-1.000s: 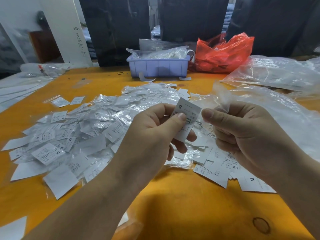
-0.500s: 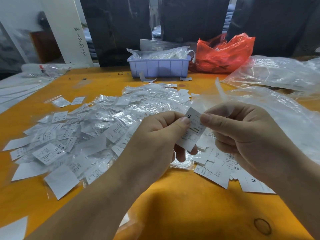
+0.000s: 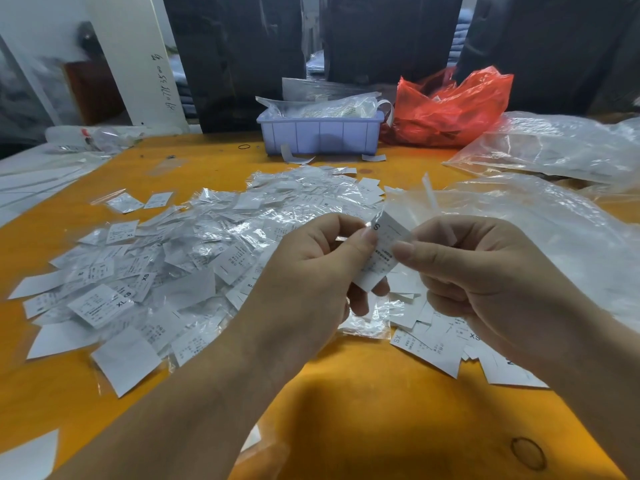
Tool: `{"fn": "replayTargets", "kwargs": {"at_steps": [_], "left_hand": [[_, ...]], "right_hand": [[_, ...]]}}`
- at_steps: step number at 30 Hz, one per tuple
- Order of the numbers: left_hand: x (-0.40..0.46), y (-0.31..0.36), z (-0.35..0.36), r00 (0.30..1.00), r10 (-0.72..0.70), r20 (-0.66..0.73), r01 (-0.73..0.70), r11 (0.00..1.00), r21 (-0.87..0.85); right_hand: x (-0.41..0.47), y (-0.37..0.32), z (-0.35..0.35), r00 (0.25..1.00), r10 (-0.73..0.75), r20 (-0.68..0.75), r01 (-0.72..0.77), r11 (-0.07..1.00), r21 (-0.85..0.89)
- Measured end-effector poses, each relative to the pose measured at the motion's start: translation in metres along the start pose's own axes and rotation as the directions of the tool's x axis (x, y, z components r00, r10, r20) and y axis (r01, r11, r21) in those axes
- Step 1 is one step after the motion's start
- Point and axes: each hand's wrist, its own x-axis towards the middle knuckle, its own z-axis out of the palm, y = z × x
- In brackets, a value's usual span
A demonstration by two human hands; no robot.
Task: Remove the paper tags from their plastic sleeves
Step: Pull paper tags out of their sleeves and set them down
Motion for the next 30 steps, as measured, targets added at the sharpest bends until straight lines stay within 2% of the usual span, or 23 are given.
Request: {"fn": "replayTargets", "kwargs": {"at_steps": [4,7,12,16,19,27,30], "left_hand": [[0.002,0.003,-0.004,0.996,-0.038,0.086,0.043,0.997,-0.059],[0.001,0.004,-0.005,0.99,0.002,0.143,0.005,0.999,-0.047],[0.0,0.004,-0.002,0.995,0.057,0.077,-0.058,0.998,0.006],[0.0,0.002,-0.002,0.994,0.089,0.063,-0.096,0.989,0.117],[0.001,0.003,-0.002,0.992,0.09,0.088,-0.099,0.989,0.108],[0.001,0.005,-0.006,0.987,0.096,0.126,-0.103,0.993,0.052],[0.002,0.005,-0.007,0.993,0.073,0.09,-0.077,0.996,0.038]], "right_hand": [[0.002,-0.003,-0.005,0.999,0.012,-0.035,-0.01,0.997,0.079],[0.003,-0.005,-0.01,0.998,0.037,-0.049,-0.03,0.991,0.132],[0.002,-0.003,-0.01,0.998,0.056,-0.003,-0.055,0.989,0.139],[0.002,-0.001,-0.006,0.999,0.025,0.037,-0.028,0.996,0.085],[0.001,0.0,-0.004,0.998,0.036,0.045,-0.039,0.997,0.063],[0.0,-0.001,-0.009,0.976,0.077,0.204,-0.104,0.987,0.123],[0.0,-0.001,-0.007,0.976,0.078,0.206,-0.105,0.987,0.121]]}}
